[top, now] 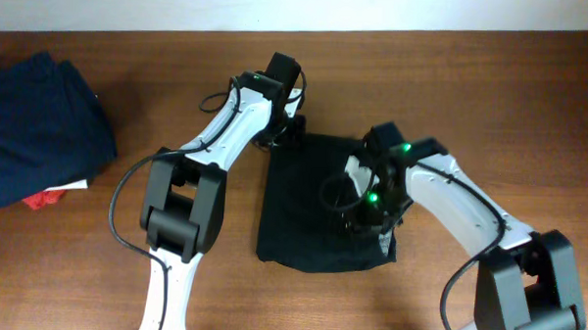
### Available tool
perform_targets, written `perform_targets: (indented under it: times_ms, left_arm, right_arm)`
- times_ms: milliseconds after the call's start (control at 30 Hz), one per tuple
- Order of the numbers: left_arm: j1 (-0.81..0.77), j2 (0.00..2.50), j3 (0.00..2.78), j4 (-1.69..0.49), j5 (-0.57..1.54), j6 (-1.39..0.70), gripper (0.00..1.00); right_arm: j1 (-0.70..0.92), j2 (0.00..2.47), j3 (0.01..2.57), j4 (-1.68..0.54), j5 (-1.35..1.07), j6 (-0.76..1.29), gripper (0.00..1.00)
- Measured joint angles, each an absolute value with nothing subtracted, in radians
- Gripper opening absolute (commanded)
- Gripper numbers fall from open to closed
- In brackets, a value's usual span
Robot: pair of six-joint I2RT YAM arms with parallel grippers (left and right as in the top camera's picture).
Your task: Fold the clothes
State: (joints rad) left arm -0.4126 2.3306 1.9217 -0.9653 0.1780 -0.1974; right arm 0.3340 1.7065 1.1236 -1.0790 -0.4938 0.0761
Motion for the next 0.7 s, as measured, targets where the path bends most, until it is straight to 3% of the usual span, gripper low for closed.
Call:
perform_targets:
  times_ms: [133, 300, 467, 567, 633, 667, 700]
  left_arm:
    - [-0.410, 2.354, 1.921, -0.991, 0.179, -0.197, 0.45]
    - [-0.410, 2.354, 1.921, -1.188, 0.179, -0.194, 0.49]
    - [-0.410, 2.355, 1.914, -1.543, 0.274, -0.194, 0.49]
    - [-0.410, 2.355, 1.914, -1.605, 0.359, -0.190, 0.48]
    - [-0.410, 2.350, 1.917, -1.541, 0.380, -0.166, 0.59]
    - [-0.410, 2.344, 1.922, -1.506, 0.386, -0.153, 0.85]
    - [-0.410, 2.326, 1.939, -1.440, 0.389, -0.128, 0.99]
  right_arm:
    - [0.333, 1.707, 1.002, -0.993, -0.445, 0.151, 0.44]
    - [0.248, 1.707, 0.972, -0.928, -0.158, 0.316, 0.56]
    - [0.136, 1.706, 0.968, -0.629, -0.014, 0.331, 0.59]
    - [0.120, 1.709, 1.034, -0.657, 0.004, 0.263, 0.62]
    - [0.120, 1.708, 1.161, -0.798, 0.004, 0.228, 0.62]
    - [0.120, 1.706, 1.223, -0.859, 0.004, 0.221, 0.62]
    - [0.120, 1.697, 1.316, -0.961, 0.004, 0.210, 0.64]
